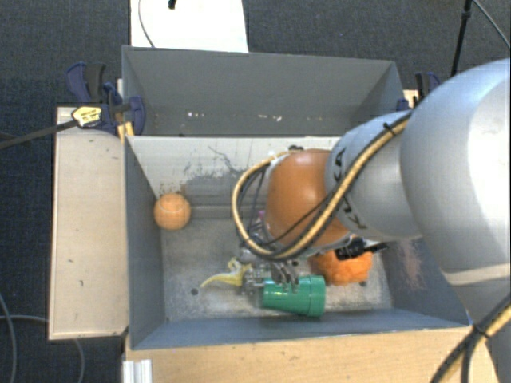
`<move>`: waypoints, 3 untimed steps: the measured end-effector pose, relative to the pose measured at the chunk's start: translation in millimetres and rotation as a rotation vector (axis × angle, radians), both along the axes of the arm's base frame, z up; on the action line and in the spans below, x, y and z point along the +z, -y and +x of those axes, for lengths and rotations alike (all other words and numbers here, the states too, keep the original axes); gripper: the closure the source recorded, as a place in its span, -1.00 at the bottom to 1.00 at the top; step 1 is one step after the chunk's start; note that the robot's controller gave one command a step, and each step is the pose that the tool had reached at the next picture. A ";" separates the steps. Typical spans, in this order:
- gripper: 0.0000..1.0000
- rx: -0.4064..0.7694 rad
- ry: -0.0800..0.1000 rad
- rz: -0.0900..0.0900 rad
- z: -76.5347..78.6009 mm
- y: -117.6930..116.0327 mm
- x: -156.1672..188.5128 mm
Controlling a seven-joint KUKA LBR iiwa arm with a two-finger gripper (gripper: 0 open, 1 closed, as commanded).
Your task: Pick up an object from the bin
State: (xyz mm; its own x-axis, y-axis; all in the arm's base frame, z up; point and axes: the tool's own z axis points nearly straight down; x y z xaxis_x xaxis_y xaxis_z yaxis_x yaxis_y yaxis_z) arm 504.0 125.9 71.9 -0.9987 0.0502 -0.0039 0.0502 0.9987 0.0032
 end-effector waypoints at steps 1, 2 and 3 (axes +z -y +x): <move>1.00 0.016 -0.006 -0.003 -15.5 -10.6 13.0; 1.00 0.011 -0.006 -0.003 -15.4 -10.5 13.0; 1.00 0.006 -0.006 -0.002 -15.4 -10.5 13.0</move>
Offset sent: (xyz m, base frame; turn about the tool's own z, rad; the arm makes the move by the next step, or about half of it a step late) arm 0.0000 0.0000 0.0000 0.0000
